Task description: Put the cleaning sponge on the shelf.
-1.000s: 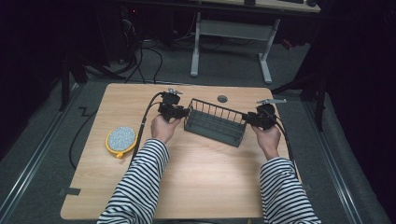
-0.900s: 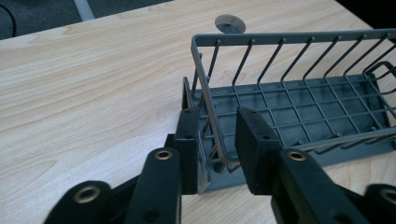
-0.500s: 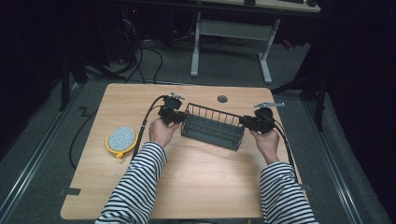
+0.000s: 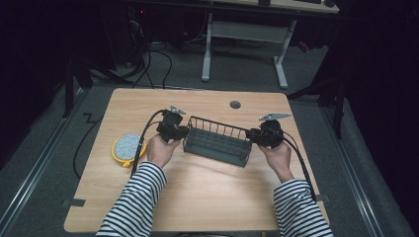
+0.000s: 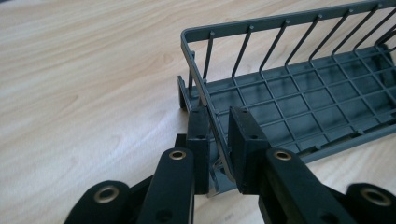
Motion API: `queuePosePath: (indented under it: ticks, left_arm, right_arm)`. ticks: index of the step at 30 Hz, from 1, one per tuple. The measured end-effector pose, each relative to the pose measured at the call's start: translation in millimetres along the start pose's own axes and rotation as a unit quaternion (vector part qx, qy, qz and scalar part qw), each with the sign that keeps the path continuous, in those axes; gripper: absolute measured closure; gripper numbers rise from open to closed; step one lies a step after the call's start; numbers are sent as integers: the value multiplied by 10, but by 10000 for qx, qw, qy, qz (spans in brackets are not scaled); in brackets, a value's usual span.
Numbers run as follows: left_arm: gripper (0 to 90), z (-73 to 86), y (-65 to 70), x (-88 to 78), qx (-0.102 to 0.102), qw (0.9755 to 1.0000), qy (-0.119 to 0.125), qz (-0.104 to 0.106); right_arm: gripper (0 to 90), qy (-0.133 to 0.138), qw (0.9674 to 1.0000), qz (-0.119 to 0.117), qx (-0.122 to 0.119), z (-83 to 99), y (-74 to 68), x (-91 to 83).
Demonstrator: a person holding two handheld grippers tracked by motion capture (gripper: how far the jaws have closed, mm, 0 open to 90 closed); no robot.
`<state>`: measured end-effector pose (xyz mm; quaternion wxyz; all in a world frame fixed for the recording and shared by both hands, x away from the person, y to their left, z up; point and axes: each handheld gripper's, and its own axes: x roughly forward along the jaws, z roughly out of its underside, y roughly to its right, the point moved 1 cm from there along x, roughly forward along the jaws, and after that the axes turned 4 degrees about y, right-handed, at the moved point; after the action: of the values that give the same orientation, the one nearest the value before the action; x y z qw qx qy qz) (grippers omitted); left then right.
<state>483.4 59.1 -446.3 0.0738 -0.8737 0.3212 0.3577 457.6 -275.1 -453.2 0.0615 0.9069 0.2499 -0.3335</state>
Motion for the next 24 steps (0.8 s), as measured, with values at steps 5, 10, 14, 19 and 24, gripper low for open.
queuePosePath:
  ticks: [5, 10, 14, 19, 24]
  left_arm:
    - [796, 138, -41, -154, -9, 10000, 25, -5]
    - [800, 240, -60, -266, -47, 10000, 17, -72]
    - [801, 318, -72, -355, -70, 9999, 6, -112]
    - [800, 390, -81, -434, -83, 9999, 16, -147]
    - [800, 403, -89, -447, -115, 9998, 22, -164]
  right_arm:
    - [662, 34, 9995, -43, -314, 55, -256, -39]
    - [655, 18, 9989, -121, -455, 76, -377, -58]
    - [651, 8, 9983, -223, -542, 91, -500, -65]
    - [648, -33, 9977, -255, -625, 84, -568, -59]
    - [645, -12, 9975, -300, -637, 91, -599, -60]
